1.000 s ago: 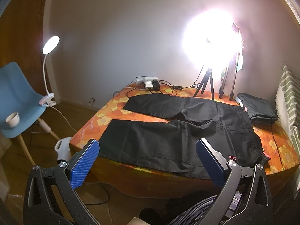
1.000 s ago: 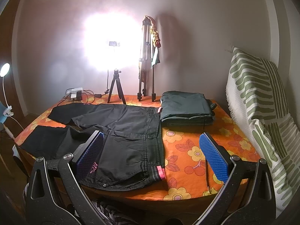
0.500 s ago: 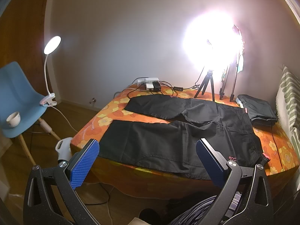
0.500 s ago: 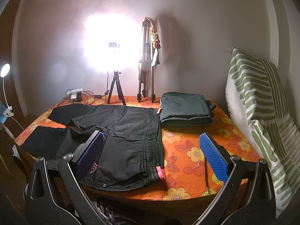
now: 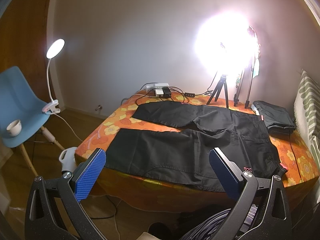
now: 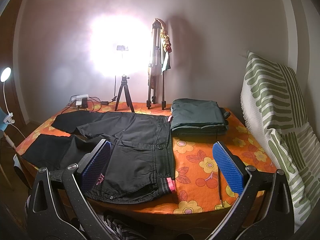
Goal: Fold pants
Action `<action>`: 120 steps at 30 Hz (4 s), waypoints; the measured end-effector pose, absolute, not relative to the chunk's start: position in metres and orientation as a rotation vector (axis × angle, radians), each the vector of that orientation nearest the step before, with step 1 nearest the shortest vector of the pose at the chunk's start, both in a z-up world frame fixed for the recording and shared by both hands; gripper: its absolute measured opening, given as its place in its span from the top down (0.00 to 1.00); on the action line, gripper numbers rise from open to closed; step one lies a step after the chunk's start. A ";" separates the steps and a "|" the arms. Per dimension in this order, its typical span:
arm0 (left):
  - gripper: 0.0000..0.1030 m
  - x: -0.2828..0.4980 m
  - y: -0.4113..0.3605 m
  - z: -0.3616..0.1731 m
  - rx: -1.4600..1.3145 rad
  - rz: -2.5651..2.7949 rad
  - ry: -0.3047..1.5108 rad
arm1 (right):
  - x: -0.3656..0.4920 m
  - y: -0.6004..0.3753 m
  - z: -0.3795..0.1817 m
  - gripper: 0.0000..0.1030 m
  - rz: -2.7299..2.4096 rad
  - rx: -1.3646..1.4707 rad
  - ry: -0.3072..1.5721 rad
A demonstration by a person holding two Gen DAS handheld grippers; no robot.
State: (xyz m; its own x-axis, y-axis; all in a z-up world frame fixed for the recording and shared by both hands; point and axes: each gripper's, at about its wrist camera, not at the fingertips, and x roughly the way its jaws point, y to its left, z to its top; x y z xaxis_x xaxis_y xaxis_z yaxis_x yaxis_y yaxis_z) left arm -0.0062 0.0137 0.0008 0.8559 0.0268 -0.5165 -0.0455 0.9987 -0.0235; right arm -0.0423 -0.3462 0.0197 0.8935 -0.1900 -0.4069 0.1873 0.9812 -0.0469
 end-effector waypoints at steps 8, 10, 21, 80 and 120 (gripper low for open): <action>0.00 -0.005 0.014 0.002 -0.036 0.039 0.542 | -0.043 -0.346 0.021 0.00 -0.195 -0.006 0.423; 0.00 -0.006 0.014 0.002 -0.035 0.039 0.541 | -0.043 -0.346 0.021 0.00 -0.196 -0.007 0.422; 0.00 -0.007 0.017 0.004 -0.035 0.044 0.529 | -0.045 -0.346 0.022 0.00 -0.196 -0.009 0.422; 0.11 0.278 0.033 -0.041 0.003 -0.044 0.821 | 0.299 -0.413 -0.007 0.08 0.297 -0.103 0.765; 0.12 0.424 -0.070 -0.116 -0.010 -0.220 0.992 | 0.471 -0.405 -0.151 0.88 0.457 -0.179 1.170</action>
